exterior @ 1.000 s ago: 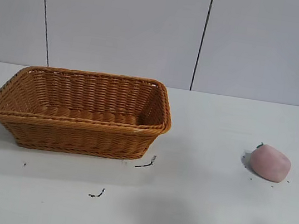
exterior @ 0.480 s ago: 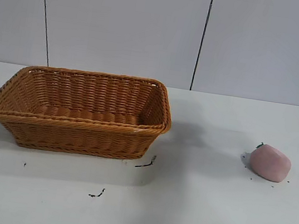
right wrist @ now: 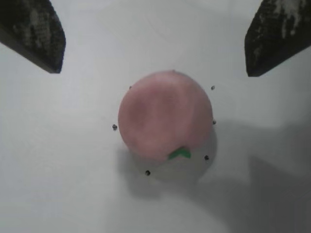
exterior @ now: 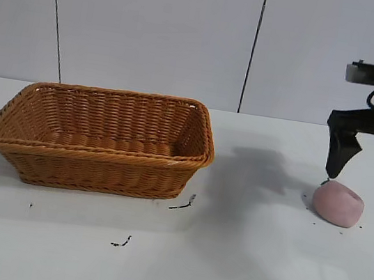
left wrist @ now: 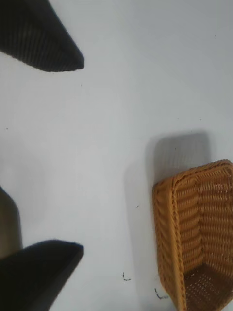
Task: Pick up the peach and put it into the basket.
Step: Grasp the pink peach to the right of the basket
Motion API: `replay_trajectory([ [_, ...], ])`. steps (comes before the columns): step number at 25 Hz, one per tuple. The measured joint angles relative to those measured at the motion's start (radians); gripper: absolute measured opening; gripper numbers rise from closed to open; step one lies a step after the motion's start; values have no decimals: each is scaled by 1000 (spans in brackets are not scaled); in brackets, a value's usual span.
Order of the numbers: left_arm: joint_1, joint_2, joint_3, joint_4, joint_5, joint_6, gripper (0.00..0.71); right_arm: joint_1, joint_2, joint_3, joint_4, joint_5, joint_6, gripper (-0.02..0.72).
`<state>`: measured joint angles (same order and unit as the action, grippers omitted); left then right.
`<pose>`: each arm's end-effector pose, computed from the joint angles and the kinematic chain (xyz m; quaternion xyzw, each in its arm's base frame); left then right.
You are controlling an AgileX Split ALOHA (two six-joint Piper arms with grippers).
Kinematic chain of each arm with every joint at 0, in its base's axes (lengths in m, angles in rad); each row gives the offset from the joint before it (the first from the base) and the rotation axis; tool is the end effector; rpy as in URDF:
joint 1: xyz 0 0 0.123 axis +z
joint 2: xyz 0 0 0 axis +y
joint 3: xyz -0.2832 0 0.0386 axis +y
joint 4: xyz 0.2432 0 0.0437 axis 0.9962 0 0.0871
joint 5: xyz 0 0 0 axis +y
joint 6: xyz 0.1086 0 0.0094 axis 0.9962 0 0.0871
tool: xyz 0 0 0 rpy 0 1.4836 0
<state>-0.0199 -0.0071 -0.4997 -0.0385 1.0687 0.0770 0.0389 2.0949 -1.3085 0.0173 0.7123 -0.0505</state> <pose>0.0047 -0.0038 0.2660 0.0422 0.8523 -0.0043 0.5213 0.3947 0.0166 0.1000 -0.0385 0.9961 0.0057 0.0796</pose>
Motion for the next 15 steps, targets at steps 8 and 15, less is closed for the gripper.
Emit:
replay_trajectory([
  [8, 0, 0, 0, 0, 0, 0, 692, 0, 5, 0, 3, -12, -3, 467],
  [15, 0, 0, 0, 0, 0, 0, 692, 0, -17, -30, 7, 32, -3, 46],
])
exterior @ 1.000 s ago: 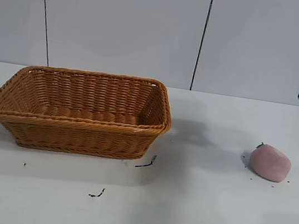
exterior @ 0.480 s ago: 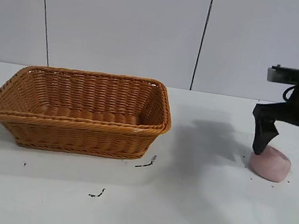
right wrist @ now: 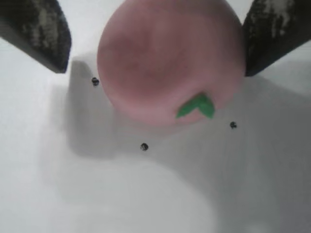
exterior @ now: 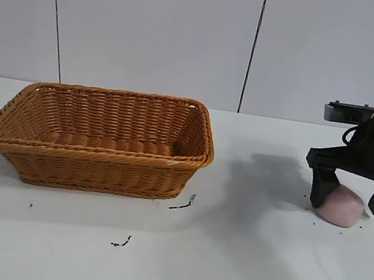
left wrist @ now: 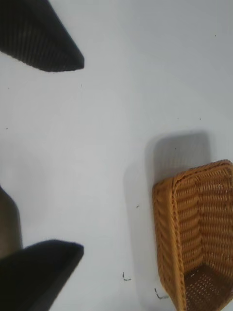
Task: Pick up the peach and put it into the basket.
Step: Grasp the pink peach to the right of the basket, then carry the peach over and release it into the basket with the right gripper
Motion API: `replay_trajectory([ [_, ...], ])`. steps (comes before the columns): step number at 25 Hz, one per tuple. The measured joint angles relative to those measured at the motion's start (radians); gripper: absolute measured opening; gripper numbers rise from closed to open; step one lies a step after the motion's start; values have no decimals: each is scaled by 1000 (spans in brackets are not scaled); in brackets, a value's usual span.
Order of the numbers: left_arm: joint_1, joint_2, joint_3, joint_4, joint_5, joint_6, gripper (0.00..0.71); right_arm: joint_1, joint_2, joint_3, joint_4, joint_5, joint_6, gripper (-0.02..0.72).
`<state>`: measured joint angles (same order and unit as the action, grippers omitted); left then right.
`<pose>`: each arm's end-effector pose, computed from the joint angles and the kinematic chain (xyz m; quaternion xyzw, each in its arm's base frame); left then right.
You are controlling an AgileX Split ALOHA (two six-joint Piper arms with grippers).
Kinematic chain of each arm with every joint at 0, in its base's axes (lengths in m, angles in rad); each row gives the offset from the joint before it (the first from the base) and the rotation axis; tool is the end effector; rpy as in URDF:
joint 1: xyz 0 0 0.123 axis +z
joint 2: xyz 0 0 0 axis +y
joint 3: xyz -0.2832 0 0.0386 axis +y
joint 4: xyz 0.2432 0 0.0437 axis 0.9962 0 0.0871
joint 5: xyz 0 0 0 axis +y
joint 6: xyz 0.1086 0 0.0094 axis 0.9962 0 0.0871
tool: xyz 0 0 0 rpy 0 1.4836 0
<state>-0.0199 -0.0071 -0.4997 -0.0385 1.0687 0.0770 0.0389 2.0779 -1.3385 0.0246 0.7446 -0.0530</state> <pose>0.0047 -0.0038 0.2660 0.0422 0.8523 -0.0043 0.5213 0.3988 0.0173 0.1129 -0.0375 0.9955 0.0085 0.0869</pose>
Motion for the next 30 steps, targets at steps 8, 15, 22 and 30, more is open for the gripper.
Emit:
replay_trajectory([
  [8, 0, 0, 0, 0, 0, 0, 692, 0, -80, -290, 23, 205, 0, 27],
  [15, 0, 0, 0, 0, 0, 0, 692, 73, -74, -504, 32, 317, 8, 25],
  [22, 0, 0, 0, 0, 0, 0, 692, 250, 12, -689, 32, 374, 12, 25],
  [30, 0, 0, 0, 0, 0, 0, 692, 475, 139, -852, 34, 368, 11, 25],
])
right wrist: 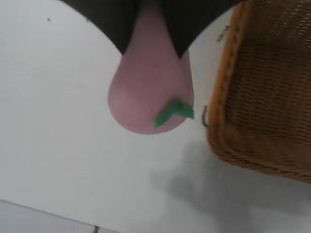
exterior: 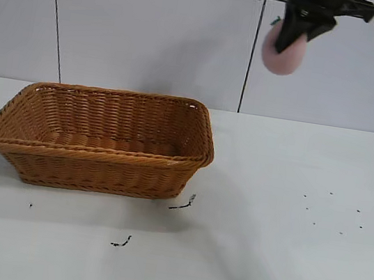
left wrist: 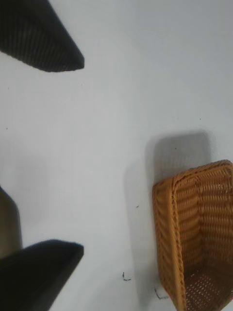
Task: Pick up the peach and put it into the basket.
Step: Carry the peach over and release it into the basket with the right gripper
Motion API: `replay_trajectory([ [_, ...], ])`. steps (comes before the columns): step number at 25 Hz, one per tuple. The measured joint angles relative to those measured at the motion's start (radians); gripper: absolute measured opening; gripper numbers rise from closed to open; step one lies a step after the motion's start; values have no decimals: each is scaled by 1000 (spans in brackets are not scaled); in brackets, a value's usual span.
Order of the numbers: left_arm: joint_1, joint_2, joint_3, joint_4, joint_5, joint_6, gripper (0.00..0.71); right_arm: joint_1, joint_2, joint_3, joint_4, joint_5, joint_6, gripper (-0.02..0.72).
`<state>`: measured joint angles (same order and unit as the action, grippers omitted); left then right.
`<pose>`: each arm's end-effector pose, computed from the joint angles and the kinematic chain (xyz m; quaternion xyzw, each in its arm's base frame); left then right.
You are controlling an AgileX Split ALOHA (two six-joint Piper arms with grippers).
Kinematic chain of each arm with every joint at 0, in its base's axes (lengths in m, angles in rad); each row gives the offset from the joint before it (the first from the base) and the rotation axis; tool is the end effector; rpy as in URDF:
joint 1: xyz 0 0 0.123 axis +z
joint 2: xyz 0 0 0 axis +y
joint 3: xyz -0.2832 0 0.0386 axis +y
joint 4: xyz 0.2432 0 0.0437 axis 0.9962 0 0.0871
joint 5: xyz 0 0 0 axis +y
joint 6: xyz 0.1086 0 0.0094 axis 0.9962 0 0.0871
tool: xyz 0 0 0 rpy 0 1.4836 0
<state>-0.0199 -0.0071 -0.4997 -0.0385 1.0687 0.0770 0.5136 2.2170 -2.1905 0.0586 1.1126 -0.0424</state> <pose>0.0047 -0.0038 0.2660 0.0422 0.8523 -0.0043 0.5213 0.4323 0.2504 0.2686 -0.2596 0.9306 0.0878 0.2426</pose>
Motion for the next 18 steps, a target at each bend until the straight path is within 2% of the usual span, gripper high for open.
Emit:
replay_trajectory([
  [5, 0, 0, 0, 0, 0, 0, 692, 77, 107, -5, 0, -51, -13, 25],
  [12, 0, 0, 0, 0, 0, 0, 692, 95, 258, -5, -2, -121, -18, 43],
  [13, 0, 0, 0, 0, 0, 0, 692, 95, 265, -5, -3, -121, -21, 73],
  [15, 0, 0, 0, 0, 0, 0, 692, 95, 270, -5, -3, -121, -31, 183],
  [16, 0, 0, 0, 0, 0, 0, 692, 95, 270, -5, -2, -121, -39, 279],
  [18, 0, 0, 0, 0, 0, 0, 692, 95, 265, -5, -2, -121, -45, 517],
])
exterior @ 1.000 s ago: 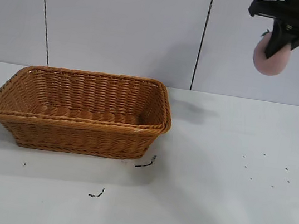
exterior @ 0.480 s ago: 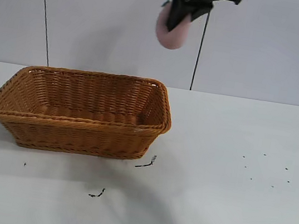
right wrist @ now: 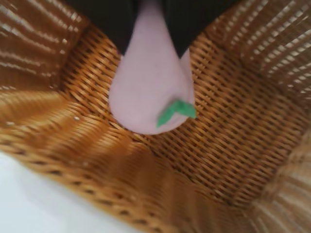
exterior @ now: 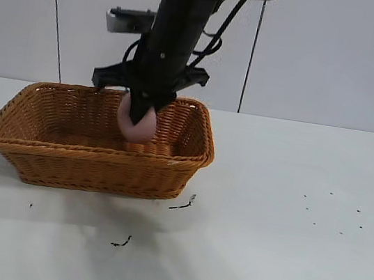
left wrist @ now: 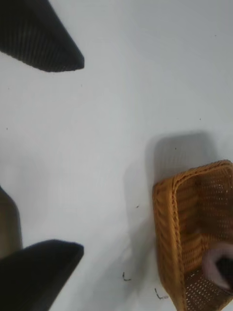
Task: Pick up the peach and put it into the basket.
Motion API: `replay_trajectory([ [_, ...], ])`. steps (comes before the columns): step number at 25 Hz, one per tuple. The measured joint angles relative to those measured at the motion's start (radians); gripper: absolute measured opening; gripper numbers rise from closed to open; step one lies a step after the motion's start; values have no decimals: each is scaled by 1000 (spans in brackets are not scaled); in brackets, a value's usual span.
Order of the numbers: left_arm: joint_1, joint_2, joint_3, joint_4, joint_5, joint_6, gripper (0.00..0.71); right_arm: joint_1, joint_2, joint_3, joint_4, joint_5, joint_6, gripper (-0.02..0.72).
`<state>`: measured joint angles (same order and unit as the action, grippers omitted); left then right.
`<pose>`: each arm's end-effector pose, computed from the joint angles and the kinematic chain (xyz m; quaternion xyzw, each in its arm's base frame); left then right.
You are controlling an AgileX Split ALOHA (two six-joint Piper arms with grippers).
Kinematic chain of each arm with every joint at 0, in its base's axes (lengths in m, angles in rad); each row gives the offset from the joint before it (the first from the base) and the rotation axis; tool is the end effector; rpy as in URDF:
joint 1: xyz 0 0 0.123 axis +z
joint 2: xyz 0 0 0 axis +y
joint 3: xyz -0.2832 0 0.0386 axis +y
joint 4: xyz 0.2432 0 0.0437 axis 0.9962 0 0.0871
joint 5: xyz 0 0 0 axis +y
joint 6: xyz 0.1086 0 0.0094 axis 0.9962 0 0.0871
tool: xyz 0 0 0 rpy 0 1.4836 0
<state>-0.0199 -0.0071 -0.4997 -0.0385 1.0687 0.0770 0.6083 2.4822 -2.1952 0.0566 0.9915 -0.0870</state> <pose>0.0047 -0.0038 0.2660 0.0422 0.8523 -0.0043 0.5213 0.4348 0.3091 0.1379 -0.3243 0.9266 0.0739 0.1754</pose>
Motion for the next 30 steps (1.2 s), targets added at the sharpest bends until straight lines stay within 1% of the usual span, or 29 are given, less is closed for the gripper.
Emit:
replay_trajectory([
  [1, 0, 0, 0, 0, 0, 0, 692, 0, -5, 0, 0, 1, -3, 580],
  [2, 0, 0, 0, 0, 0, 0, 692, 0, -11, -3, 0, 5, -4, 627],
  [4, 0, 0, 0, 0, 0, 0, 692, 0, -26, -21, 0, 26, -6, 668],
  [7, 0, 0, 0, 0, 0, 0, 692, 0, -43, -87, 1, 91, -6, 689],
  [10, 0, 0, 0, 0, 0, 0, 692, 0, -51, -182, -3, 151, -5, 689],
  [12, 0, 0, 0, 0, 0, 0, 692, -2, -61, -224, -12, 162, -3, 689],
  [15, 0, 0, 0, 0, 0, 0, 692, -33, -83, -244, -24, 168, 1, 689],
  [18, 0, 0, 0, 0, 0, 0, 692, -104, -88, -248, -39, 174, 1, 689],
  [27, 0, 0, 0, 0, 0, 0, 692, -437, -88, -248, -57, 221, 3, 689],
  [30, 0, 0, 0, 0, 0, 0, 692, -528, -88, -247, -57, 223, 4, 689],
])
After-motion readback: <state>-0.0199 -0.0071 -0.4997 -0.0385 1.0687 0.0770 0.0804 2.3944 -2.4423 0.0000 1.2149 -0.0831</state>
